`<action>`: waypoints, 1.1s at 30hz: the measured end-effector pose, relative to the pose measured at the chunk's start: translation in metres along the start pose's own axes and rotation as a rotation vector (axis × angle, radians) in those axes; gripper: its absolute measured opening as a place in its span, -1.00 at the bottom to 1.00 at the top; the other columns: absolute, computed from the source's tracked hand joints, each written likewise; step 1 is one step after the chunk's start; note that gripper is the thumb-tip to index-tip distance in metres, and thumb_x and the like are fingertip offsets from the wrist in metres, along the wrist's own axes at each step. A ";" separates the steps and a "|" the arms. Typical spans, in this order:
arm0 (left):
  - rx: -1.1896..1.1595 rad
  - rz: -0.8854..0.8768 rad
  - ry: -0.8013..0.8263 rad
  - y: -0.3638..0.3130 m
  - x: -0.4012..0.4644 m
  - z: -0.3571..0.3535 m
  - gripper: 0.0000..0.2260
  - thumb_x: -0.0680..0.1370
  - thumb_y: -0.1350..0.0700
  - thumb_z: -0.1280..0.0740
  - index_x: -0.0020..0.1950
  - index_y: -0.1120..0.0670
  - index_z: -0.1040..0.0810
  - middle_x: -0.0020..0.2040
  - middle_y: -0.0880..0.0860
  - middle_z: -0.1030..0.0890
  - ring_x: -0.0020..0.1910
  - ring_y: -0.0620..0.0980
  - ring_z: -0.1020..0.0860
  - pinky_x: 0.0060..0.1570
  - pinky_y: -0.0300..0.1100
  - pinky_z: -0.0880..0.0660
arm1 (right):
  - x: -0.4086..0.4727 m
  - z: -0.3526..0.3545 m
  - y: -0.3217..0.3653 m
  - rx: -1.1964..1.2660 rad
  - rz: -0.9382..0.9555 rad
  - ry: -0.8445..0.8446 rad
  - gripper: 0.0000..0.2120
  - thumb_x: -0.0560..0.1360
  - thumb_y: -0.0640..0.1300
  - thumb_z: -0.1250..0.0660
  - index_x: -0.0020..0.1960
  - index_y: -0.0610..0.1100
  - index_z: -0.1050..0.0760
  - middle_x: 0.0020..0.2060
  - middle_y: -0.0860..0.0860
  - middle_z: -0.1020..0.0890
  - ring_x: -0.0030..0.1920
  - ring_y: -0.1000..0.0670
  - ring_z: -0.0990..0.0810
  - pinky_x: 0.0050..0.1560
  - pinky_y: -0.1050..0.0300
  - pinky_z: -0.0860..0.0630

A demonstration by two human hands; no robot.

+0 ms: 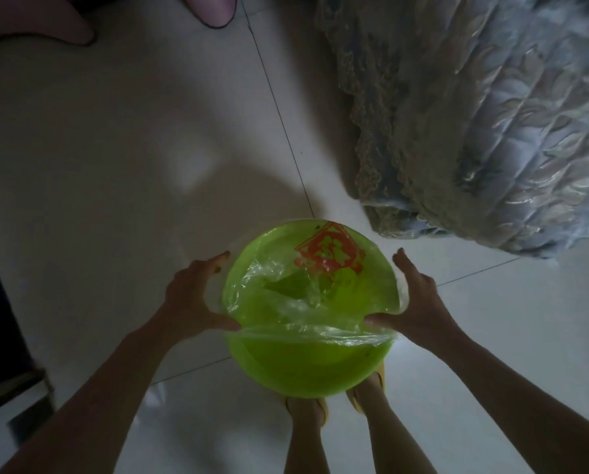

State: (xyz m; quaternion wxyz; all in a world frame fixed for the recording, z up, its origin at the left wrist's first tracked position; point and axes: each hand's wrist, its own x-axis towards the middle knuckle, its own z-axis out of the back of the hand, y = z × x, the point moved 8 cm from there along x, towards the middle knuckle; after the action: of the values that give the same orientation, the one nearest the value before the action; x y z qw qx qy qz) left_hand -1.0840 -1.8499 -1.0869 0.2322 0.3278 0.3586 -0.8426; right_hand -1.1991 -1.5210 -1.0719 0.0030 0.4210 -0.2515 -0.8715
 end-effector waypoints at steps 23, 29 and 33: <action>0.866 -0.780 -0.345 -0.056 -0.091 -0.069 -0.85 0.40 0.24 -0.25 -0.29 0.01 -0.53 -0.35 0.00 -0.56 -0.36 0.02 -0.55 0.04 -0.05 -0.35 | -0.094 -0.088 0.031 -0.806 0.837 -0.248 -0.72 0.19 -0.23 -0.32 -0.10 -0.10 -0.46 -0.30 -0.03 -0.61 -0.30 -0.11 -0.60 -0.19 -0.03 -0.55; 0.742 -0.642 -0.471 -0.064 -0.071 -0.032 -0.85 0.38 0.30 -0.35 -0.24 0.05 -0.57 -0.40 0.00 -0.55 -0.37 0.04 -0.57 0.12 -0.06 -0.38 | -0.074 -0.060 0.062 -0.736 0.849 -0.442 -0.80 0.32 -0.28 -0.21 -0.09 -0.10 -0.46 -0.31 -0.06 -0.61 -0.32 -0.12 -0.59 -0.22 0.04 -0.48; 0.748 -0.687 -0.465 -0.067 -0.069 -0.030 -0.86 0.33 0.26 -0.44 -0.24 0.02 -0.59 -0.37 -0.03 -0.58 -0.33 0.01 -0.59 0.19 0.03 -0.45 | -0.062 -0.045 0.072 -0.839 0.897 -0.467 -0.81 0.24 -0.34 -0.25 -0.24 -0.11 -0.51 -0.38 -0.03 -0.59 -0.33 -0.11 -0.59 -0.12 0.01 -0.40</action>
State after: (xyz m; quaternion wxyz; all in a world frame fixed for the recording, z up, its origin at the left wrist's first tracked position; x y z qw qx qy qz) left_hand -1.0674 -1.7739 -1.0226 -0.1149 0.0579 0.0608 -0.9898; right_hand -1.1406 -1.5901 -1.0182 0.4753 0.0384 -0.0352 -0.8783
